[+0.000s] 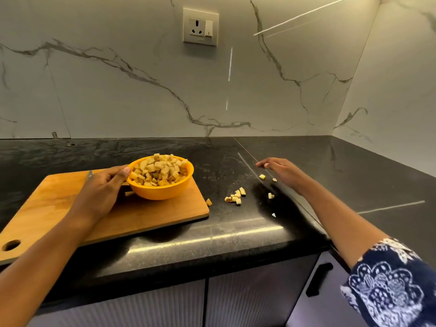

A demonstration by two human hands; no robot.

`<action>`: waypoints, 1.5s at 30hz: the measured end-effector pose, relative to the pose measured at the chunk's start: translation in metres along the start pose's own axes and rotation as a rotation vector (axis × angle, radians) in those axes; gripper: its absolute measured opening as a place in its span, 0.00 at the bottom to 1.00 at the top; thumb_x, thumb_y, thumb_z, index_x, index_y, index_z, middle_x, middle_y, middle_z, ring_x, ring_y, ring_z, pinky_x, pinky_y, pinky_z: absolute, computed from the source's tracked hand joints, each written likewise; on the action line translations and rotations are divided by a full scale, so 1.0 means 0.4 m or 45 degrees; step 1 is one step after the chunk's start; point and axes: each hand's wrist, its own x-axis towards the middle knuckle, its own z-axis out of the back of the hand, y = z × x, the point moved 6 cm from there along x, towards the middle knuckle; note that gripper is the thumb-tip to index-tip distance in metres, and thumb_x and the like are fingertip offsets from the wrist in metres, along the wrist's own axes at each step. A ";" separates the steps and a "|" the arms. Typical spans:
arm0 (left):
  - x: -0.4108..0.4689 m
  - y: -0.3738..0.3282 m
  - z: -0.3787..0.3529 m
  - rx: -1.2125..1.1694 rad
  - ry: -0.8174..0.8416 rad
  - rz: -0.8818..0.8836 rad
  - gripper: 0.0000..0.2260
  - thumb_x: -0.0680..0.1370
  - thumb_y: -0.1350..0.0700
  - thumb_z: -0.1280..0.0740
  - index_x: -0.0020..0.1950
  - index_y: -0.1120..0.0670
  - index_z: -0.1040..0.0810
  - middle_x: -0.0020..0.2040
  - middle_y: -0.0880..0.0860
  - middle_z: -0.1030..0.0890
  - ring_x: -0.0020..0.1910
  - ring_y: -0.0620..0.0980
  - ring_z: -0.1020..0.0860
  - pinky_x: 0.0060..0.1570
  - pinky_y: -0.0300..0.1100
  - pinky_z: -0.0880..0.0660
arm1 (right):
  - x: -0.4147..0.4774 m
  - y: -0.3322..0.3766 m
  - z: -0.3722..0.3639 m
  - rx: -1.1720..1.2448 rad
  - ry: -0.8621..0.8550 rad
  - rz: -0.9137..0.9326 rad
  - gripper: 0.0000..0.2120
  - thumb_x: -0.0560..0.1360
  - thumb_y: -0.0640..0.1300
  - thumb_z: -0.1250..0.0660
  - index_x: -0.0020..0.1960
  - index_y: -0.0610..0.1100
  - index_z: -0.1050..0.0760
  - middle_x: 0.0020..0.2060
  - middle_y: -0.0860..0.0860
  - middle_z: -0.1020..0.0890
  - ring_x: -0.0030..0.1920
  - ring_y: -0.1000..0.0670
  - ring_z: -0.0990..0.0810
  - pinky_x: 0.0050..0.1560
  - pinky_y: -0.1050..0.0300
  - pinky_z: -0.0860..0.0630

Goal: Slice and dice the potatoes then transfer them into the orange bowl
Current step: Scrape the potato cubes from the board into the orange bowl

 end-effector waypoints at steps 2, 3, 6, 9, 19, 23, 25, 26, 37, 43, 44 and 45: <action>0.001 0.004 0.000 0.003 -0.002 0.008 0.18 0.82 0.50 0.44 0.66 0.57 0.26 0.65 0.56 0.24 0.65 0.54 0.29 0.58 0.43 0.36 | 0.002 -0.058 0.008 -0.023 -0.004 -0.115 0.17 0.83 0.46 0.49 0.63 0.48 0.24 0.63 0.50 0.24 0.66 0.50 0.29 0.62 0.57 0.37; 0.002 0.006 0.000 0.006 0.001 0.008 0.18 0.82 0.50 0.44 0.66 0.57 0.26 0.65 0.56 0.25 0.65 0.54 0.30 0.58 0.43 0.36 | -0.001 -0.073 0.001 0.000 0.010 -0.151 0.18 0.83 0.49 0.50 0.63 0.50 0.24 0.63 0.50 0.24 0.65 0.49 0.29 0.62 0.56 0.37; 0.005 0.008 -0.002 0.000 0.010 0.000 0.18 0.82 0.49 0.44 0.67 0.57 0.27 0.65 0.56 0.25 0.65 0.54 0.30 0.58 0.44 0.36 | -0.023 -0.040 -0.051 0.051 0.128 -0.135 0.22 0.82 0.58 0.54 0.59 0.56 0.23 0.63 0.48 0.24 0.61 0.49 0.27 0.62 0.51 0.35; 0.004 0.009 -0.003 0.008 0.008 -0.003 0.19 0.82 0.49 0.44 0.67 0.57 0.27 0.65 0.56 0.25 0.65 0.54 0.30 0.58 0.44 0.36 | -0.068 0.036 -0.129 0.102 0.279 -0.045 0.25 0.82 0.60 0.56 0.63 0.54 0.24 0.64 0.52 0.24 0.63 0.53 0.28 0.65 0.53 0.37; 0.001 0.010 0.001 0.027 0.003 -0.026 0.19 0.82 0.49 0.44 0.67 0.57 0.27 0.64 0.56 0.24 0.64 0.53 0.29 0.57 0.43 0.35 | -0.218 0.075 -0.150 0.034 -0.194 -0.177 0.25 0.83 0.57 0.52 0.72 0.45 0.34 0.71 0.49 0.31 0.71 0.49 0.35 0.68 0.53 0.40; 0.005 0.014 0.001 0.022 0.009 -0.033 0.19 0.82 0.49 0.44 0.67 0.57 0.26 0.63 0.55 0.23 0.63 0.53 0.28 0.55 0.43 0.34 | -0.163 0.163 -0.222 -0.077 -0.079 -0.114 0.22 0.84 0.49 0.50 0.65 0.36 0.28 0.64 0.42 0.25 0.65 0.44 0.29 0.59 0.54 0.34; 0.005 0.013 0.000 0.019 0.018 -0.036 0.19 0.82 0.49 0.44 0.67 0.58 0.26 0.63 0.56 0.23 0.63 0.53 0.28 0.55 0.43 0.34 | -0.140 0.186 -0.254 -0.100 -0.024 -0.050 0.18 0.83 0.46 0.47 0.65 0.37 0.26 0.63 0.43 0.24 0.63 0.45 0.28 0.59 0.55 0.34; 0.006 0.013 0.001 0.019 0.019 -0.039 0.19 0.82 0.49 0.44 0.67 0.58 0.27 0.64 0.56 0.23 0.63 0.53 0.28 0.55 0.43 0.33 | -0.130 0.194 -0.268 -0.138 0.011 -0.010 0.17 0.82 0.45 0.44 0.65 0.40 0.26 0.63 0.45 0.24 0.63 0.47 0.28 0.59 0.57 0.34; 0.001 0.004 0.001 0.019 0.000 -0.067 0.19 0.82 0.50 0.44 0.67 0.58 0.27 0.62 0.57 0.23 0.56 0.48 0.28 0.51 0.40 0.34 | -0.118 0.216 -0.289 -0.357 0.218 0.361 0.08 0.77 0.44 0.33 0.55 0.44 0.21 0.52 0.49 0.23 0.52 0.53 0.25 0.50 0.66 0.31; 0.000 0.006 0.003 0.021 -0.005 -0.072 0.19 0.82 0.50 0.44 0.67 0.58 0.27 0.62 0.57 0.22 0.55 0.47 0.28 0.45 0.37 0.33 | -0.101 0.214 -0.283 -0.405 0.155 0.442 0.02 0.74 0.42 0.31 0.46 0.44 0.22 0.45 0.52 0.23 0.47 0.53 0.25 0.47 0.64 0.31; -0.001 0.004 0.003 0.022 -0.005 -0.077 0.19 0.82 0.50 0.44 0.67 0.58 0.27 0.62 0.57 0.22 0.54 0.47 0.28 0.45 0.36 0.34 | -0.096 0.205 -0.274 -0.389 0.123 0.419 0.01 0.74 0.40 0.31 0.45 0.44 0.22 0.44 0.51 0.22 0.46 0.52 0.24 0.47 0.62 0.30; -0.001 0.003 0.002 0.024 -0.005 -0.076 0.19 0.82 0.50 0.45 0.67 0.58 0.27 0.62 0.57 0.22 0.54 0.46 0.28 0.46 0.37 0.34 | -0.091 0.195 -0.263 -0.329 0.106 0.375 0.02 0.74 0.39 0.32 0.46 0.43 0.21 0.45 0.49 0.21 0.46 0.52 0.23 0.47 0.61 0.28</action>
